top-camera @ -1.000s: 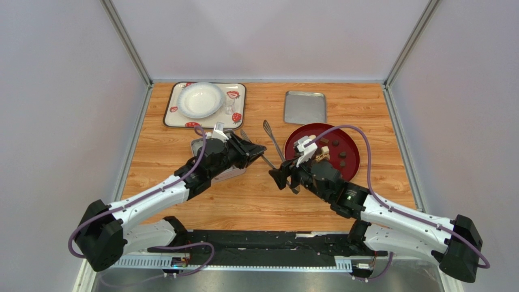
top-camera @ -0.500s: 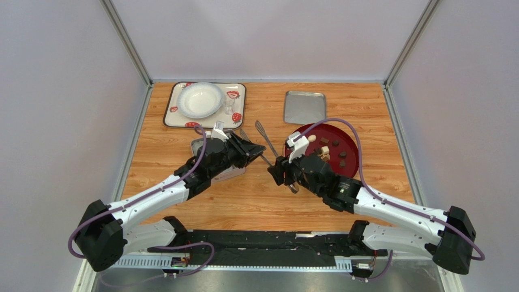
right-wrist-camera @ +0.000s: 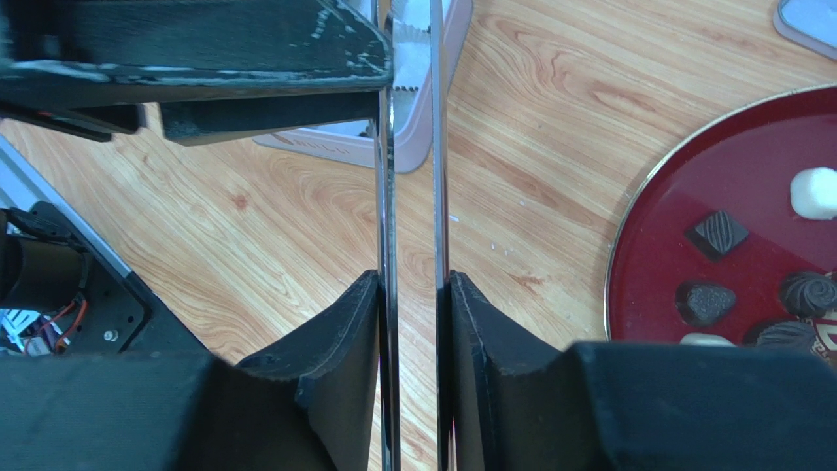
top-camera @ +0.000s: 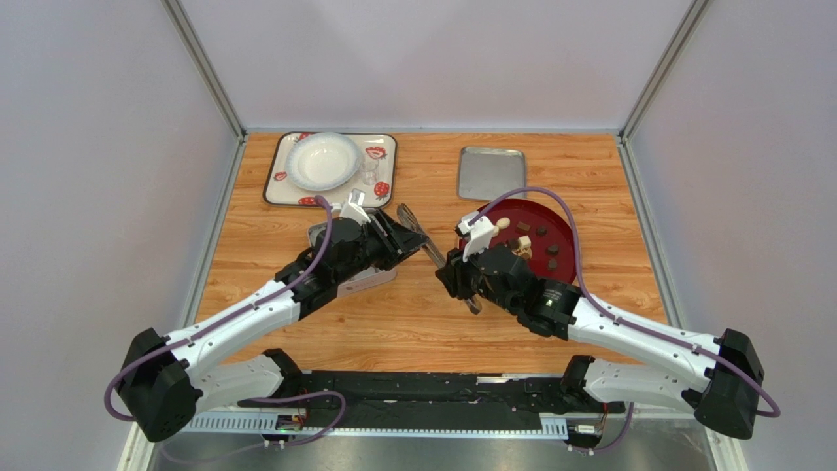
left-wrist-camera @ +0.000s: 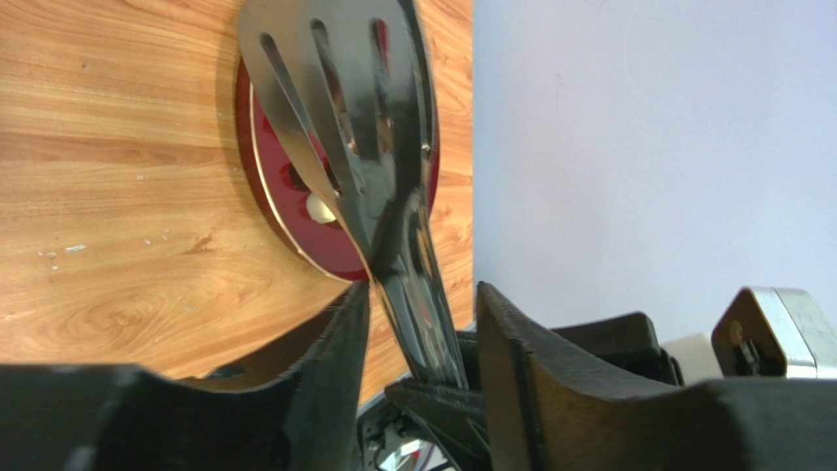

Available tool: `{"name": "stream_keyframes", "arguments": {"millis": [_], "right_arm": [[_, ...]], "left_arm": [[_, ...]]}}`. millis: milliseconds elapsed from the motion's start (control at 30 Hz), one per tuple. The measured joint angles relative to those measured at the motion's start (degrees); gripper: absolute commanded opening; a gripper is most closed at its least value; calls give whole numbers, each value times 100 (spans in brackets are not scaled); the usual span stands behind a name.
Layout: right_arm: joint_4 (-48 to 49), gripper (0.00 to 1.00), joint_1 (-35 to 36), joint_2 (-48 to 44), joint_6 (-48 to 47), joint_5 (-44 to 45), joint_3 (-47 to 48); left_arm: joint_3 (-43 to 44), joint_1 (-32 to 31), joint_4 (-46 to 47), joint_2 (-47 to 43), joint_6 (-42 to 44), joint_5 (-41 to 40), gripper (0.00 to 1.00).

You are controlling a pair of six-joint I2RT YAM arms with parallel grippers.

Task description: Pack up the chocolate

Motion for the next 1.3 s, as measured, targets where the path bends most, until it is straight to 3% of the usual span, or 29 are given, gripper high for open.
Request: {"name": "stream_keyframes", "arguments": {"millis": [133,567,800,1100,1300], "right_arm": [[-136,30,-4,90,42,0,2],[-249,30,-4,109,164,-96,4],[-251,31,-4,122,210,-225,4],[-417,31,-9,286,302,-328,101],[-579,31,-9,367,306,-341,168]], "left_arm": [[0,0,-61,-44,184,98,61],[2,-2,-245,225,328,136,59],[114,-13,-247,420,326,136,49],[146,-26,13,612,42,240,24],[-7,-35,197,643,-201,245,19]]}}
